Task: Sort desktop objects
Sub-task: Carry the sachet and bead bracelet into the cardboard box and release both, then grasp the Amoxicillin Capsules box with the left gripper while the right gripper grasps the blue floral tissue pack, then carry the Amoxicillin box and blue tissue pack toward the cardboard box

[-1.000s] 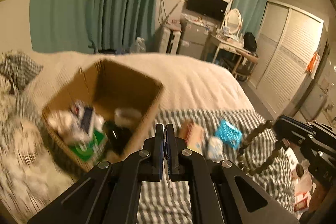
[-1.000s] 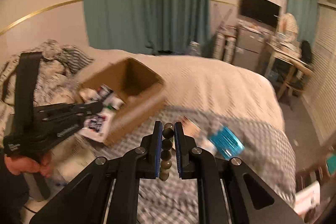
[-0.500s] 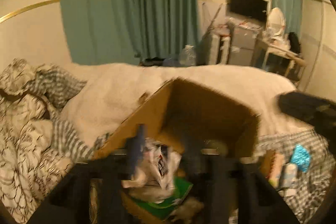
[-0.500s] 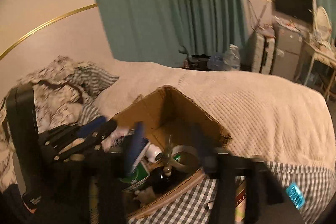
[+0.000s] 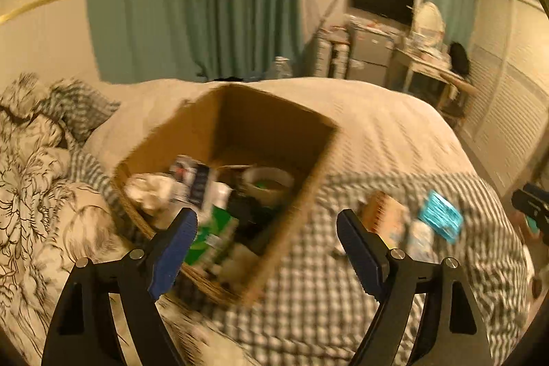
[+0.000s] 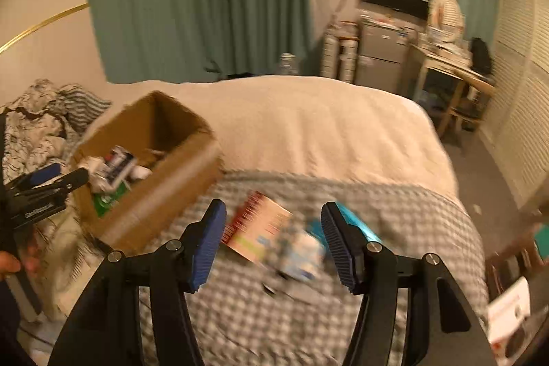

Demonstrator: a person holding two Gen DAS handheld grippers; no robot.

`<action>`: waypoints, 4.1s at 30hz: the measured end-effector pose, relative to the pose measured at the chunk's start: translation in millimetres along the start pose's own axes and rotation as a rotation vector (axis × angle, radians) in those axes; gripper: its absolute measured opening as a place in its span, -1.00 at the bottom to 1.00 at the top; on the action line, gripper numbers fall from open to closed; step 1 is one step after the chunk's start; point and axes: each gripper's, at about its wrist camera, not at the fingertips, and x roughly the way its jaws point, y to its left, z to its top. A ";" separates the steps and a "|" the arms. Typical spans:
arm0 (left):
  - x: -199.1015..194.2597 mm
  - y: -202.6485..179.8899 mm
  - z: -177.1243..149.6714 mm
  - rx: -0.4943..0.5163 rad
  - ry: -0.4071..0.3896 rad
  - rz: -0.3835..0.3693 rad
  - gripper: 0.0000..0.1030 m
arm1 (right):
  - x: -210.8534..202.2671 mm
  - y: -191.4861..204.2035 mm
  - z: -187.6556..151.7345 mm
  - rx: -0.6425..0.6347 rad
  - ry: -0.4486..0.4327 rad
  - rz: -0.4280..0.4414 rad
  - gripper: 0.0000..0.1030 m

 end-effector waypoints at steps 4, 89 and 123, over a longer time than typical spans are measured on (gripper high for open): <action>-12.1 -51.0 -18.8 0.065 0.010 -0.030 0.79 | -23.8 -35.8 -24.9 0.053 0.011 -0.044 0.22; 83.9 -19.1 -151.5 -0.244 0.200 -0.213 0.48 | 100.0 -27.2 -183.6 0.270 0.206 -0.068 0.06; 14.0 87.1 11.9 -0.196 -0.059 -0.070 0.48 | 6.1 115.7 -9.0 -0.002 -0.027 0.194 0.07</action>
